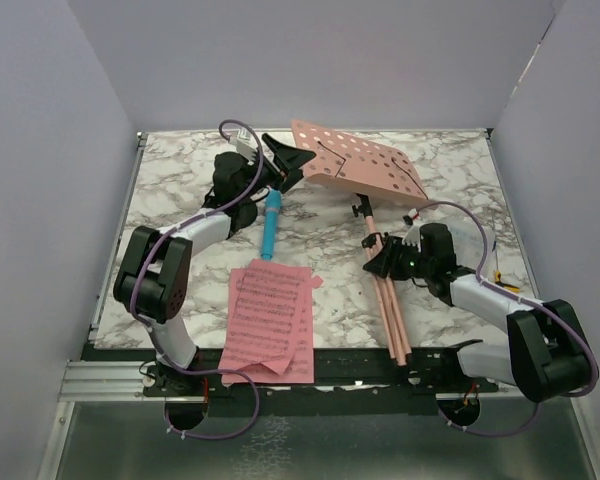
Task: Set up the instrument practice props
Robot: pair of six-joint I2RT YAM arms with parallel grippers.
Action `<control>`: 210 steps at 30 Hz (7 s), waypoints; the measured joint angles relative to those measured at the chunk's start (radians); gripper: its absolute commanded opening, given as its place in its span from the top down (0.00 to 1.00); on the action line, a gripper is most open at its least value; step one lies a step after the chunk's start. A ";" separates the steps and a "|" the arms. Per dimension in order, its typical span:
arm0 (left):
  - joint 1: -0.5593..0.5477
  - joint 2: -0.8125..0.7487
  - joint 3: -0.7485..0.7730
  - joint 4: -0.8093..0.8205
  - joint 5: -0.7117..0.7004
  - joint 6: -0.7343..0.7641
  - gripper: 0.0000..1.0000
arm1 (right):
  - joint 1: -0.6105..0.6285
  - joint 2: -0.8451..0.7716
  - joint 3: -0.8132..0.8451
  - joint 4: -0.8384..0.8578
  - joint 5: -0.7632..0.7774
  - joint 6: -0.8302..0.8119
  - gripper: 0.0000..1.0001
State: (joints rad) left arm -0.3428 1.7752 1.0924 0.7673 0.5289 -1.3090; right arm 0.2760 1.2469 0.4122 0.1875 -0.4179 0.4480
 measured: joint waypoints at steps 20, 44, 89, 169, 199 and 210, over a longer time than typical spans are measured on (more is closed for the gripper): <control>0.000 -0.179 -0.286 -0.185 -0.060 0.238 0.01 | 0.000 0.003 0.075 -0.069 -0.066 0.147 1.00; -0.285 0.109 -0.221 0.013 -0.310 0.116 0.22 | -0.003 -0.032 -0.023 0.107 -0.113 0.385 1.00; -0.301 0.068 -0.370 0.309 -0.349 0.001 0.14 | 0.004 -0.121 -0.063 0.329 -0.188 0.693 1.00; -0.354 0.123 0.002 -0.047 -0.187 0.224 1.00 | 0.000 -0.158 0.016 0.027 -0.293 0.261 1.00; -0.454 -0.203 0.005 -0.112 -0.266 0.857 1.00 | 0.042 -0.173 0.192 -0.012 -0.369 -0.066 1.00; -0.477 -0.265 0.004 -0.090 -0.289 1.022 1.00 | 0.057 -0.171 0.227 0.058 -0.344 -0.103 0.92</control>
State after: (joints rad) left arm -0.8196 1.5105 1.0966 0.6769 0.2401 -0.2874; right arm 0.3328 1.0763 0.6388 0.2459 -0.7616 0.3450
